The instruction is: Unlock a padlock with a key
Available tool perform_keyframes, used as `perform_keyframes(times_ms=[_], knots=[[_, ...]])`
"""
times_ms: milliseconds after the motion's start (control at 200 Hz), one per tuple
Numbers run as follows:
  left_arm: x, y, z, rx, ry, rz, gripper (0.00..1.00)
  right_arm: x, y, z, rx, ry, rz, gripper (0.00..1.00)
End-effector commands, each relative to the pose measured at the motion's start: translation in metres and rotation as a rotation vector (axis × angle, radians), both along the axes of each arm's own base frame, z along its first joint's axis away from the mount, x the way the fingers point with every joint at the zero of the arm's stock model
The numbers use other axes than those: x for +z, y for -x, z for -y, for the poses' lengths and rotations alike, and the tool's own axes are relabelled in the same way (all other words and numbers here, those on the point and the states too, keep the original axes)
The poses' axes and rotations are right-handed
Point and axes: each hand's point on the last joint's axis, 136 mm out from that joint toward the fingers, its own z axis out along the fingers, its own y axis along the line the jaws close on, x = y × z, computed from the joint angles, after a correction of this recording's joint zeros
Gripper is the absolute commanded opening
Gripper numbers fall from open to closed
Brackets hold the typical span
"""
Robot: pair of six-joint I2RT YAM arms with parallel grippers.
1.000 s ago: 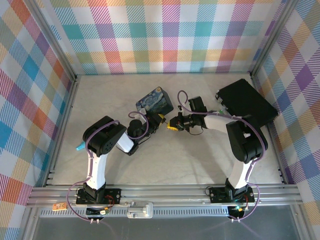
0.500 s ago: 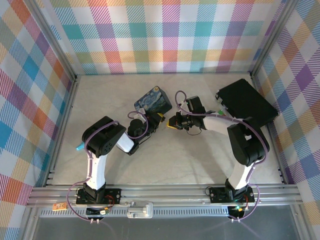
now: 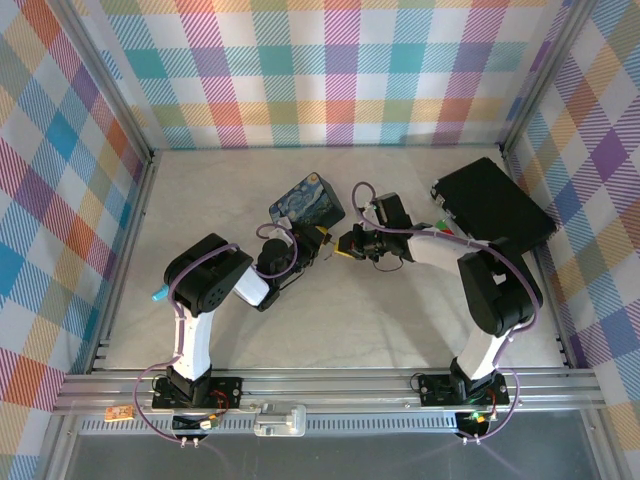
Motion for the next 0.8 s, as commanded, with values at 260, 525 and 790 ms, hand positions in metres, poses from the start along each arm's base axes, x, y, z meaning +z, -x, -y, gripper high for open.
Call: perform_keyframes(times_ms=[260, 525, 790], knots=[[-0.027, 0.050, 0.040, -0.227, -0.025, -0.092, 0.00, 0.030, -0.030, -0.009, -0.091, -0.236, -0.053, 0.00], [-0.027, 0.047, 0.040, -0.215, -0.006, -0.109, 0.00, 0.029, -0.035, -0.010, -0.084, -0.261, -0.002, 0.00], [-0.024, 0.043, 0.043, -0.204, 0.013, -0.137, 0.00, 0.024, -0.032, -0.011, -0.010, -0.124, 0.151, 0.00]])
